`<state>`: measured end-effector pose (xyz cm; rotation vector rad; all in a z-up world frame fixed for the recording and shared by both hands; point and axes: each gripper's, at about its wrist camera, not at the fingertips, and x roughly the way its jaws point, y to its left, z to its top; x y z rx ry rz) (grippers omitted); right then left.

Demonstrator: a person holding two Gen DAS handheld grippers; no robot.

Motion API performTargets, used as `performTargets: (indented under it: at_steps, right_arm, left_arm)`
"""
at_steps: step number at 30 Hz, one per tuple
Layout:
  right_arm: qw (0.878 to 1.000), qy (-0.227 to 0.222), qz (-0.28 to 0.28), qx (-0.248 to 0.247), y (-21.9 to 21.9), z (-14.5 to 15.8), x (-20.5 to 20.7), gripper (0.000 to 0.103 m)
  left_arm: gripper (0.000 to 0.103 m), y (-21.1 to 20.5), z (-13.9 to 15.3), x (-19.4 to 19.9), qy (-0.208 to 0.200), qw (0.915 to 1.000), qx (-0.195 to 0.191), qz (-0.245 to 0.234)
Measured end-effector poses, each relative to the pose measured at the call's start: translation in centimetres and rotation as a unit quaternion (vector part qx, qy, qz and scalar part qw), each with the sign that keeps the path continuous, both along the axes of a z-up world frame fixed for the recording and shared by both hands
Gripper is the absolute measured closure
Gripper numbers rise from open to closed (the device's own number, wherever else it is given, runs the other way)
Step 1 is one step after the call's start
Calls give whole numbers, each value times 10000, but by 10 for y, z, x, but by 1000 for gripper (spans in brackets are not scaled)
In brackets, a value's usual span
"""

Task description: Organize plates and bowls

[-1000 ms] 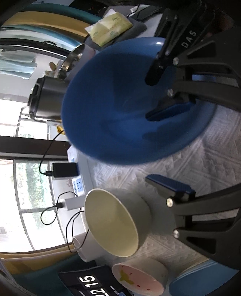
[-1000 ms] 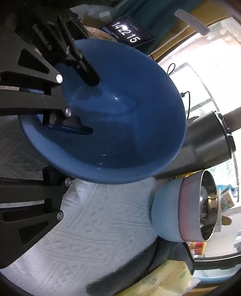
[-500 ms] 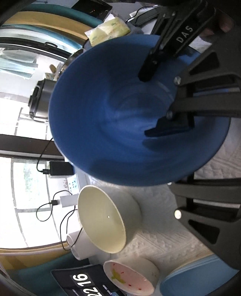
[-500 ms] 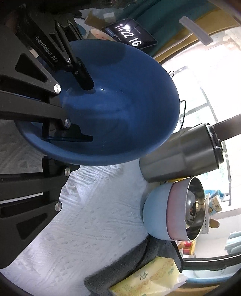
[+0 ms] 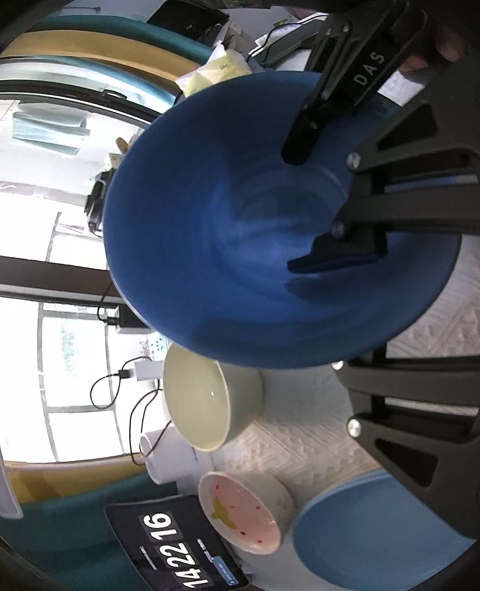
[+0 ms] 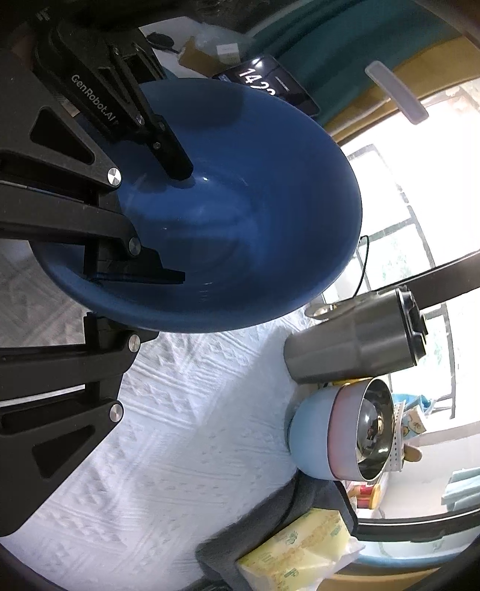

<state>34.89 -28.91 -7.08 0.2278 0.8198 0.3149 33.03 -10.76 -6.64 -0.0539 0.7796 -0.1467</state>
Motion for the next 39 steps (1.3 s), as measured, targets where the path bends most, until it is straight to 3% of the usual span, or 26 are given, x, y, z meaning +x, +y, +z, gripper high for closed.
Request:
performTargets:
  at_steps: [22, 39]
  right_arm:
    - [9999, 62, 89, -23, 22, 3, -44, 91]
    - [9988, 352, 306, -110, 48, -6, -74, 91]
  left_arm:
    - [78, 22, 4, -48, -122, 9999, 76, 34]
    - [78, 52, -2, -90, -107, 9997, -88, 184]
